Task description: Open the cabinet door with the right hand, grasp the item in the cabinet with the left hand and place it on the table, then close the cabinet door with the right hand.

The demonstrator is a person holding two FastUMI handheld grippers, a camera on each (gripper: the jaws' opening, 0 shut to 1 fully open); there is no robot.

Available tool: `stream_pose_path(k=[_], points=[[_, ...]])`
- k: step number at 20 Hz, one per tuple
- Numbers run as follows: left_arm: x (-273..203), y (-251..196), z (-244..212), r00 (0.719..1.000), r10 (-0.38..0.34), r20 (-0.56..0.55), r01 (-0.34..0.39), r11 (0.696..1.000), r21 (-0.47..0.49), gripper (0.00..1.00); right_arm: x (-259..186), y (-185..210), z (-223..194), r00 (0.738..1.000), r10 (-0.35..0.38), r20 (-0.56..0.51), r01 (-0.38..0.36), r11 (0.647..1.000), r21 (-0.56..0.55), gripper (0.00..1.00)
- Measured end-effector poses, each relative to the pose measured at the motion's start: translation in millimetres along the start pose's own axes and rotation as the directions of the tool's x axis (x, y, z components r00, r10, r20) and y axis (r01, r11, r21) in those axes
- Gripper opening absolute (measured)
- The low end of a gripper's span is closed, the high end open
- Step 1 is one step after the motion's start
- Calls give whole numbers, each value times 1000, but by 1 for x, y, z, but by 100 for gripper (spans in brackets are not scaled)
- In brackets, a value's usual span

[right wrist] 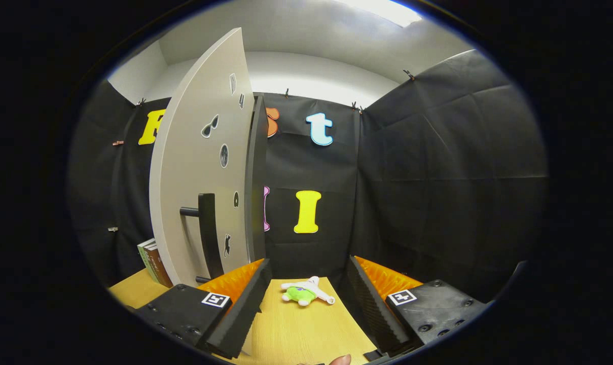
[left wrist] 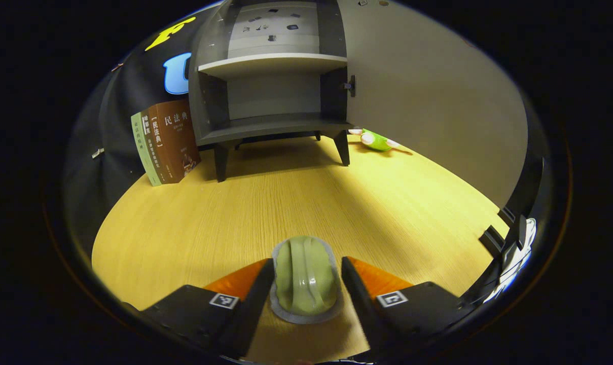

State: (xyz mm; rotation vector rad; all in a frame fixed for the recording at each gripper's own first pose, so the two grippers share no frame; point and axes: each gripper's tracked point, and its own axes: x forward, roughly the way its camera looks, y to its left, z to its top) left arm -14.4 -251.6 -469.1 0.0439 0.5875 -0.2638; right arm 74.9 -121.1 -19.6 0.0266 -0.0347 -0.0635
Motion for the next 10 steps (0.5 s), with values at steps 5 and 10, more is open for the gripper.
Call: stream_pose_path(k=[5, 10], points=[[-15, 3, 21, 999, -5, 32, 5, 1000, 12, 97, -2, 0, 3, 1000, -10, 13, 10, 1000, 10, 97], [-48, 2, 77, 991, -45, 123, 47, 999, -15, 97, 1, 3, -1, 1000, -19, -21, 19, 1000, 16, 97]])
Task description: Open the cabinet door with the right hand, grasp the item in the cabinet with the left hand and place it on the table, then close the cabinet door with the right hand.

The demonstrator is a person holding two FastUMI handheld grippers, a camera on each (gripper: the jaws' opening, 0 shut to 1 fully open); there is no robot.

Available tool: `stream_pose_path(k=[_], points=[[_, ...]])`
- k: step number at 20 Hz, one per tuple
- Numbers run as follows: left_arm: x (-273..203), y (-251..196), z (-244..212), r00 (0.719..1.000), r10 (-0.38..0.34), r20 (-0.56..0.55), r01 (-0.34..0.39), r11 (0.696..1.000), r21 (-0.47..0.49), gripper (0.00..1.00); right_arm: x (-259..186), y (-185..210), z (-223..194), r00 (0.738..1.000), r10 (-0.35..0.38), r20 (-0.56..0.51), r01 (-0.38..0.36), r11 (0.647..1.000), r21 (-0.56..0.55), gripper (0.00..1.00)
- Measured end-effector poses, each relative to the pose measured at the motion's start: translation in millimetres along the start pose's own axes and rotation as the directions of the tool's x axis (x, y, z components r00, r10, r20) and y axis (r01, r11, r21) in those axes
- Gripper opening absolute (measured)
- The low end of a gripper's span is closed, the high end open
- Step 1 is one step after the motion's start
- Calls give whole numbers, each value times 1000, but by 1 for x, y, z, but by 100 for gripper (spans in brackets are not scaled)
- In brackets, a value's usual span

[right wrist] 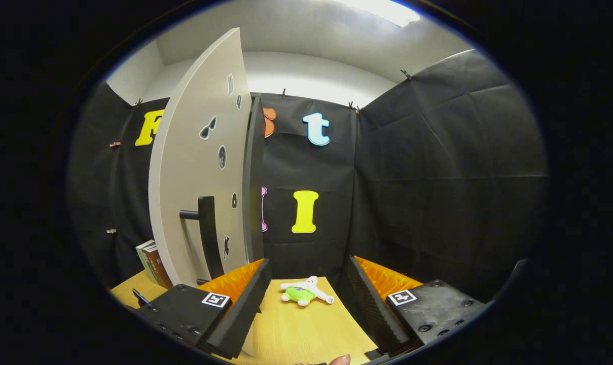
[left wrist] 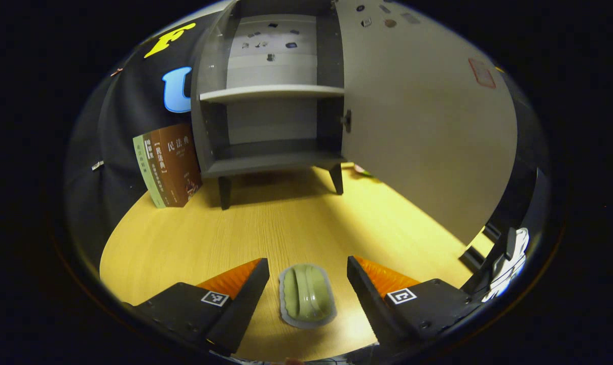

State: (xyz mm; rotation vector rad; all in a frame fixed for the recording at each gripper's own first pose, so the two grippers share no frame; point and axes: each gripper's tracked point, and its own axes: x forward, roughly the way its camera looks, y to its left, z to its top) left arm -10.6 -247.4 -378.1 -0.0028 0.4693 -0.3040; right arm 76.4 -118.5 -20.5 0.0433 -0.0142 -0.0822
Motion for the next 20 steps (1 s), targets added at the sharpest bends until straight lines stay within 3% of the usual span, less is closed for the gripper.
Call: stream_pose_path(k=[6, 9, 13, 17, 20], points=[[-55, 19, 104, 987, 43, 156, -47, 999, 23, 97, 5, 7, 1, 1000, 11, -10, -11, 1000, 15, 97], [-90, 32, 162, 965, 71, 251, -68, 997, -22, 97, 4, 9, 0, 1000, 18, -10, -17, 1000, 15, 97], [-134, 64, 230, 932, 144, 333, -150, 989, -9, 97, 6, 16, 1, 999, 31, -13, -31, 1000, 4, 97], [-173, 88, 279, 907, 182, 379, -141, 981, -134, 99, 7, 22, 2, 999, 34, -8, -34, 999, 10, 97], [-201, 116, 308, 882, 216, 419, -160, 973, -165, 95, 7, 29, 2, 999, 39, -11, -39, 999, 27, 97]])
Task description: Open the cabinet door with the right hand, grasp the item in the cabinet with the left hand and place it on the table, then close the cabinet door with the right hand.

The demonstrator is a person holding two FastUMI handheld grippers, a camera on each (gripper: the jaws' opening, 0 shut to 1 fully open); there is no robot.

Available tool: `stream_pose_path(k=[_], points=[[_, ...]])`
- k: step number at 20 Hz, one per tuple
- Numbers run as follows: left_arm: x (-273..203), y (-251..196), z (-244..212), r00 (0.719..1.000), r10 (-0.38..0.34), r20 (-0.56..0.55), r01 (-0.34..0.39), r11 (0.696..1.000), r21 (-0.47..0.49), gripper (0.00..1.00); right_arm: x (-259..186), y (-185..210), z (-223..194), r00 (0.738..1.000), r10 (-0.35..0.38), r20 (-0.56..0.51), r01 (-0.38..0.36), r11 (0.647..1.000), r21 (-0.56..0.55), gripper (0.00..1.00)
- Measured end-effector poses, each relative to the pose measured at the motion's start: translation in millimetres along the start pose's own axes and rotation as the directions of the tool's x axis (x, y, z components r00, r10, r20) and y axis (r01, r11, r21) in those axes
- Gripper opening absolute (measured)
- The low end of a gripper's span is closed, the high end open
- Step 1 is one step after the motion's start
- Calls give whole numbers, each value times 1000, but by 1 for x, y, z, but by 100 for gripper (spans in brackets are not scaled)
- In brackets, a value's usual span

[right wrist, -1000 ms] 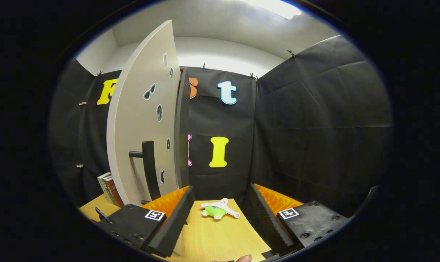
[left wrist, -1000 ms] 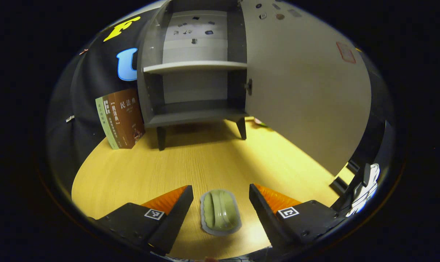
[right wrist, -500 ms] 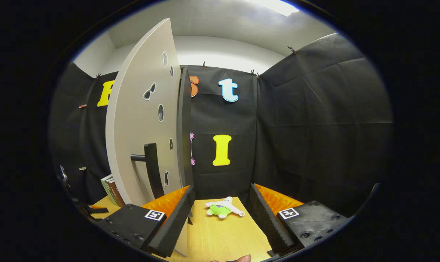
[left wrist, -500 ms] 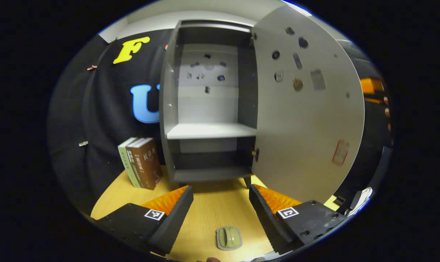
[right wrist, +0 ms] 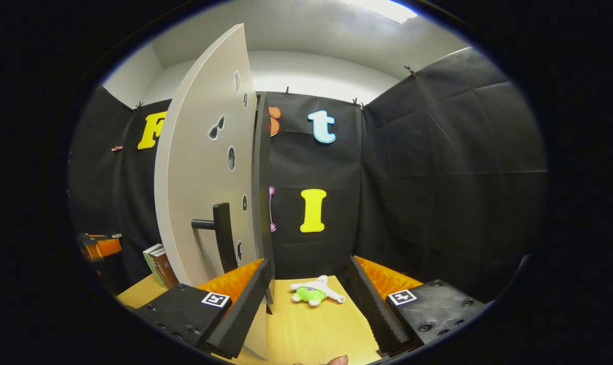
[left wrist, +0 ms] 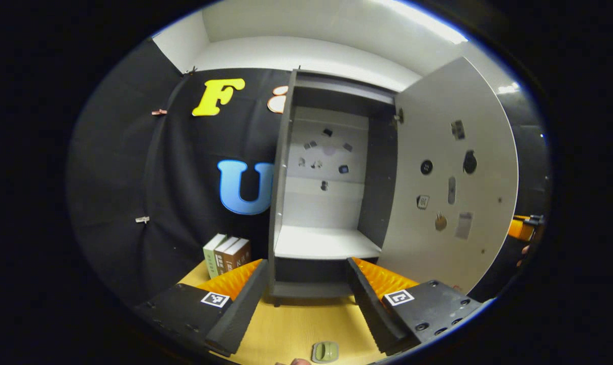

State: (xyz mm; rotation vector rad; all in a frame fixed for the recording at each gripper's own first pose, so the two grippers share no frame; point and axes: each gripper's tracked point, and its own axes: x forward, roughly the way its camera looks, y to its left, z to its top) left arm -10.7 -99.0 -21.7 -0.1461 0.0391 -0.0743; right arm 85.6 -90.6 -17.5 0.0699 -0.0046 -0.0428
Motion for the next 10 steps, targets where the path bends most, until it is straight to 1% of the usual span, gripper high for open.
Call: stream_pose_path(k=[2, 3, 4, 5, 6, 7, 8, 9, 10], points=[[-2, 9, 16, 1000, 8, 16, -8, 1000, -14, 92, 0, 9, 0, 1000, 16, 0, -16, 1000, -7, 98], [-4, 17, 22, 999, 21, 28, -21, 1000, -6, 93, -1, 9, -1, 1000, 10, 0, -10, 1000, -20, 98], [-6, 26, 26, 999, 38, 33, -39, 999, 10, 92, -2, 9, 0, 1000, 3, 8, -3, 999, -33, 96], [-8, 34, 24, 998, 55, 34, -56, 998, 27, 95, -1, 10, 2, 1000, -3, 14, 3, 999, -41, 92], [-10, 41, 21, 997, 67, 27, -67, 997, 37, 95, -2, 10, 1, 1000, -5, 14, 6, 999, -44, 96], [-12, 46, 20, 997, 72, 25, -73, 997, 40, 97, -1, 11, 1, 1000, -6, 15, 7, 999, -39, 96], [-15, 51, 19, 997, 76, 21, -77, 996, 39, 92, -1, 12, 0, 1000, -7, 9, 7, 1000, -30, 96], [-17, 55, 20, 997, 80, 22, -81, 996, 41, 95, -1, 12, -2, 1000, -10, 4, 10, 1000, -18, 96], [-18, 60, 19, 996, 82, 19, -83, 996, 45, 95, -1, 13, -2, 1000, -14, 2, 14, 1000, -8, 96]])
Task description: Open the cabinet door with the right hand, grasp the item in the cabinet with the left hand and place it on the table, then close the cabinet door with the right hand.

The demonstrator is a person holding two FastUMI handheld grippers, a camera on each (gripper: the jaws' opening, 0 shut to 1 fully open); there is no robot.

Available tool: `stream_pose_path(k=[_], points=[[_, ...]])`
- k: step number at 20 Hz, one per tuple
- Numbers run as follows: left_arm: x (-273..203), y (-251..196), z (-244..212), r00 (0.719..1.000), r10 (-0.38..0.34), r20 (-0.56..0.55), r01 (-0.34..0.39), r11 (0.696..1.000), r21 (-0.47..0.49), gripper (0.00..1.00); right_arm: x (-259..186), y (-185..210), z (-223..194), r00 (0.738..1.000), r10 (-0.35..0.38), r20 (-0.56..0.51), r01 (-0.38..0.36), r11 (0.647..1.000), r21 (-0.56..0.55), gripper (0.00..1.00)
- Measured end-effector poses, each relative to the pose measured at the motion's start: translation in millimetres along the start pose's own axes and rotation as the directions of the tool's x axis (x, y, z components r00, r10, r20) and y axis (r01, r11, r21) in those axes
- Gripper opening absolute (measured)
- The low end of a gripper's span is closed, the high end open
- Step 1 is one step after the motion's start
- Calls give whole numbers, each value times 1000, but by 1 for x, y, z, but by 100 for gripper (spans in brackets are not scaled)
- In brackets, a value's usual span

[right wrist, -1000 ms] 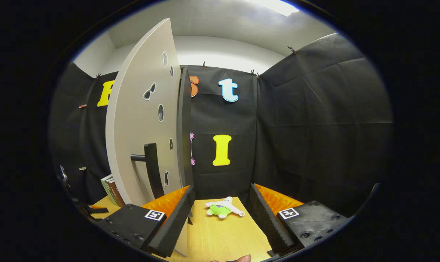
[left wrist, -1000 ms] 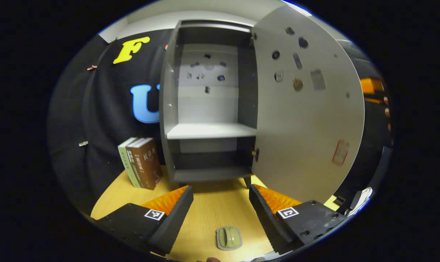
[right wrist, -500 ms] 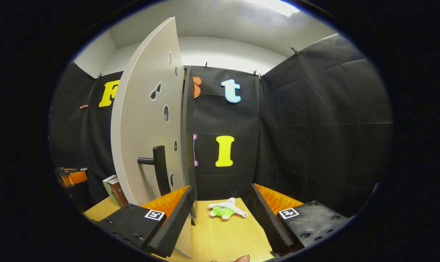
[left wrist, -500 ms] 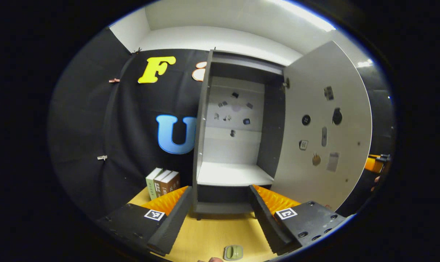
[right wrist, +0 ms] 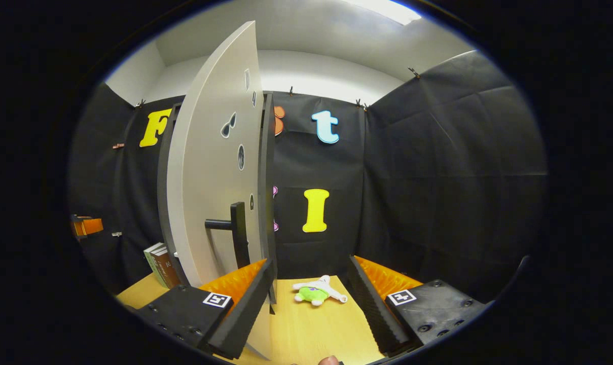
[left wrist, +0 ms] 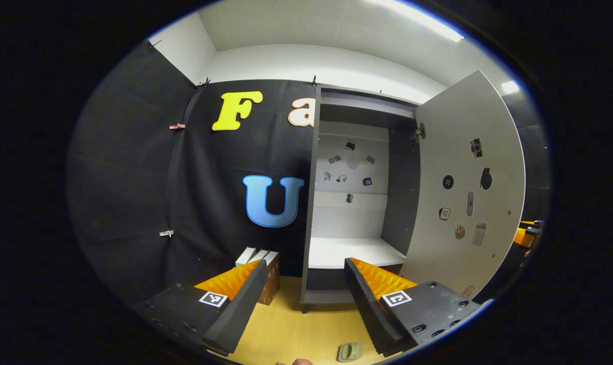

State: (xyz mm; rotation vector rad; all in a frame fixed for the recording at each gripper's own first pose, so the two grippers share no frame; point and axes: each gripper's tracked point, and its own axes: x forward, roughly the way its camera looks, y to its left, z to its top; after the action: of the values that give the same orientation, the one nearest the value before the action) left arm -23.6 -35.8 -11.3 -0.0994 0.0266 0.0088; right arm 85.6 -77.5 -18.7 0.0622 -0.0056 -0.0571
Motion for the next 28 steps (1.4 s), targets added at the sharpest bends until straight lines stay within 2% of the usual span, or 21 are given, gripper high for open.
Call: stream_pose_path(k=[2, 6, 12, 13, 19, 21, 23, 24, 25, 28], points=[[0, 8, -1, 1000, 6, -9, -5, 1000, 21, 92, 0, 0, 0, 1000, -16, -3, 16, 1000, 13, 96], [1, 17, -2, 1000, -6, -12, 6, 999, 45, 95, -2, 4, -1, 999, -53, 1, 53, 999, 7, 96], [1, 24, -4, 998, -53, -17, 54, 996, 64, 95, -16, 38, -5, 999, -32, -6, 32, 999, 11, 96], [1, 25, -4, 998, -60, -17, 61, 996, 61, 92, -18, 47, -7, 1000, -27, -6, 27, 1000, 14, 96], [-2, 38, -6, 997, -78, -24, 80, 995, 67, 95, -23, 96, -10, 1000, 20, -10, -20, 1000, 23, 96], [-4, 43, -6, 996, -81, -22, 83, 994, 67, 93, -23, 106, -9, 1000, 29, -9, -29, 999, 30, 96], [-5, 47, -6, 996, -83, -22, 85, 994, 70, 94, -21, 125, -11, 999, 53, -9, -53, 998, 24, 96], [-4, 49, -6, 996, -83, -21, 84, 994, 70, 95, -21, 134, -12, 998, 66, -9, -66, 998, 25, 100], [-4, 50, -6, 996, -85, -20, 86, 994, 69, 95, -19, 143, -11, 997, 80, -1, -80, 996, 29, 96], [-4, 54, -7, 996, -82, -17, 83, 994, 67, 92, -13, 176, -12, 992, 127, 6, -128, 991, 26, 96]])
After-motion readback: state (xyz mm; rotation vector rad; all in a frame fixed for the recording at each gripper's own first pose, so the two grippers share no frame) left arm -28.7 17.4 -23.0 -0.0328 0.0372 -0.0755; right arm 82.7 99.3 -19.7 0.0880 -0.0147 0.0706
